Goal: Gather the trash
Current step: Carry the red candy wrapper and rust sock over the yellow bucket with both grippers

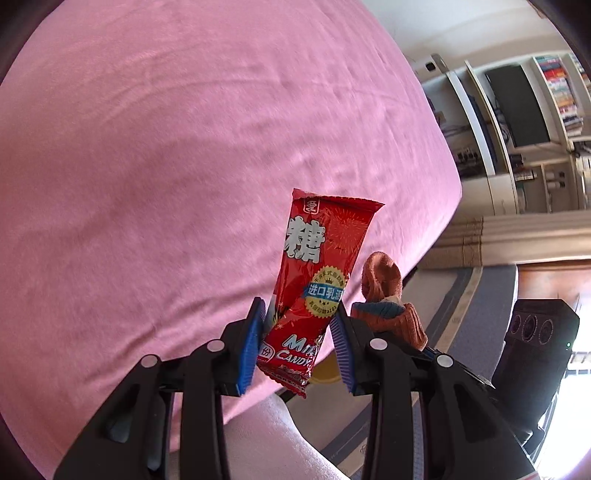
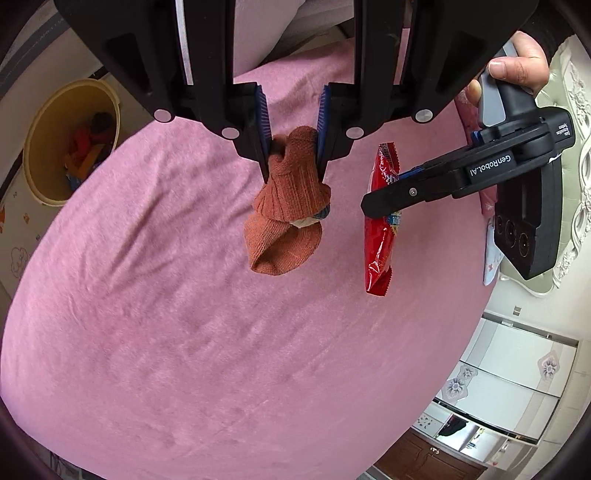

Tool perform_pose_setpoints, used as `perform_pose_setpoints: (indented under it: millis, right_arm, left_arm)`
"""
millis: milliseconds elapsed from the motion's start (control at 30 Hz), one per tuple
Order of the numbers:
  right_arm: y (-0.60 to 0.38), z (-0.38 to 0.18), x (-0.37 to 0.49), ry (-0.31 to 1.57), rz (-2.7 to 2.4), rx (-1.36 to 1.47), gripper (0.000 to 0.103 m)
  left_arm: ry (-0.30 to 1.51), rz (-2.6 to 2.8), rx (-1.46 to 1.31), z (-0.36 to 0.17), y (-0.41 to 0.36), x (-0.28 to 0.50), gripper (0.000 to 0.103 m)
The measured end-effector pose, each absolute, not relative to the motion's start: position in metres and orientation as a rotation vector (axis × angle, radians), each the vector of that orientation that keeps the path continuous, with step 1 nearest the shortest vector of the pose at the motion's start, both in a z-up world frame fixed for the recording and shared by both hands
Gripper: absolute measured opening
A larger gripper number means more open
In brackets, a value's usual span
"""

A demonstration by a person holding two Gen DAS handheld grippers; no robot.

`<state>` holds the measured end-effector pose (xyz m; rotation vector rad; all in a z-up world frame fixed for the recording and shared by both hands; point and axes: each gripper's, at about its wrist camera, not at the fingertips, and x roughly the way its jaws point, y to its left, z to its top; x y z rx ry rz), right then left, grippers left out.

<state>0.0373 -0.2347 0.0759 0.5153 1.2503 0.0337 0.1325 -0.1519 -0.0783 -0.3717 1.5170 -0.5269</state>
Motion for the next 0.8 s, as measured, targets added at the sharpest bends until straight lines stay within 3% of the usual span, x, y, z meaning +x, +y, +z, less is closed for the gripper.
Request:
perform_pose_setpoints:
  millis: [500,800]
  right_arm:
    - [-0.388,0.083,-0.098,1.178,-0.221,0.688,0.021]
    - [-0.473,0.056,-0.174,1.175,-0.363,0.813,0.021]
  left_arm:
    - [1.660,-0.738,-0.161,-0.102,-0.336,0.051,0.036]
    - [1.746,-0.832,0.002,-0.136,-0.441,-0.004,0.036]
